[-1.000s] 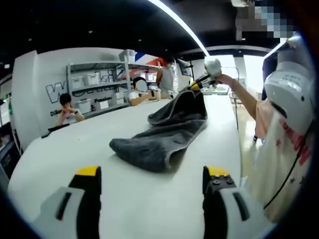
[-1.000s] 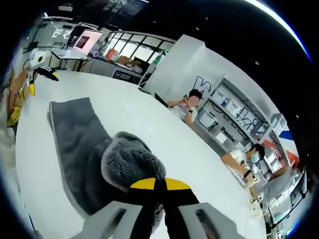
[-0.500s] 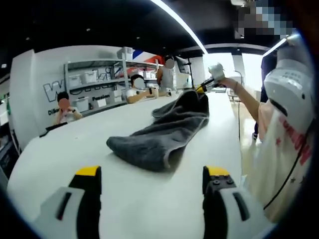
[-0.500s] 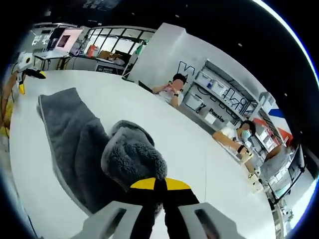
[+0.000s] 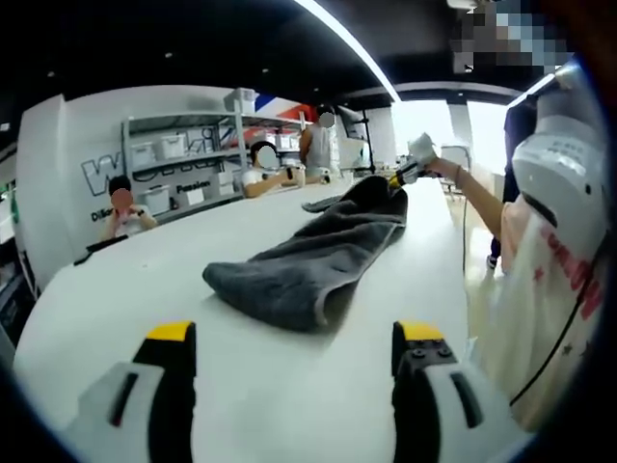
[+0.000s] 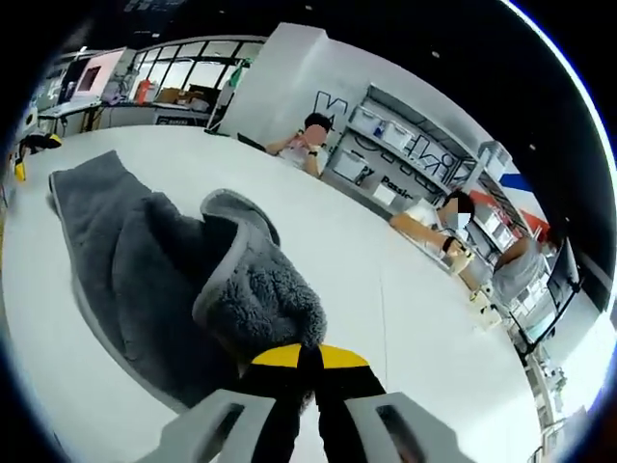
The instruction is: Fold the towel on the table until its edges align and the towel forms a compact rectangular stack.
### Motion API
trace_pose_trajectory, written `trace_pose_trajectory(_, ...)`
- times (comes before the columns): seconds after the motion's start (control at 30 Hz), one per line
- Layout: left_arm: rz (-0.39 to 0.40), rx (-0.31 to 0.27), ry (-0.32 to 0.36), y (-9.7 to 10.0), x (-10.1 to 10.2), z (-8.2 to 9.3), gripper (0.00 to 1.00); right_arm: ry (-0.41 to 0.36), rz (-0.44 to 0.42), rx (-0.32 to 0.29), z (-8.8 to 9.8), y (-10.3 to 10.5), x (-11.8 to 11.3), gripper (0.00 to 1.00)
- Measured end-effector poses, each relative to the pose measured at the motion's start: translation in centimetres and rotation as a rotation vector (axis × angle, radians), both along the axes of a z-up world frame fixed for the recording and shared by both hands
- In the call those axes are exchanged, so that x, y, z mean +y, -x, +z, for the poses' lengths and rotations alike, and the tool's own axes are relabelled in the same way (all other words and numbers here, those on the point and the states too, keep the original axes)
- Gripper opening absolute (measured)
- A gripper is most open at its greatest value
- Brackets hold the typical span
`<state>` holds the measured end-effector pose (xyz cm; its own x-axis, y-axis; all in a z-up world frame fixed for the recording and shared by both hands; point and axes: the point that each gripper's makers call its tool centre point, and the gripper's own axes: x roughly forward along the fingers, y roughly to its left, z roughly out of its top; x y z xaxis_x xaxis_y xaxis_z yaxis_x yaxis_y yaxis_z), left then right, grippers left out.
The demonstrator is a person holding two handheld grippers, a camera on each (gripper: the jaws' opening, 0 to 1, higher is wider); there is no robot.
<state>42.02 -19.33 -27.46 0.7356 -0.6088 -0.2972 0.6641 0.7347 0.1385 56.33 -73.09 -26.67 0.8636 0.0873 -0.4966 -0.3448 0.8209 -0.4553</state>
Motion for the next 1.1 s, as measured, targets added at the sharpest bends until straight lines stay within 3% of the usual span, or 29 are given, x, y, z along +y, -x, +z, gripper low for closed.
trace_pose_trajectory(0.3,0.0,0.004,0.0,-0.1,-0.1,-0.1,0.88,0.054,-0.081,0.06,-2.6,0.1,-2.6,0.04)
trace_pose_trajectory(0.77,-0.002,0.008,-0.008,0.0,-0.1,-0.2,0.88,0.091,-0.134,0.149,-6.2,0.6,-4.6,0.04)
trace_pose_trajectory(1.1,-0.005,0.007,-0.011,0.0,-0.3,-0.2,0.88,0.108,-0.14,0.16,-6.8,0.7,-4.6,0.04)
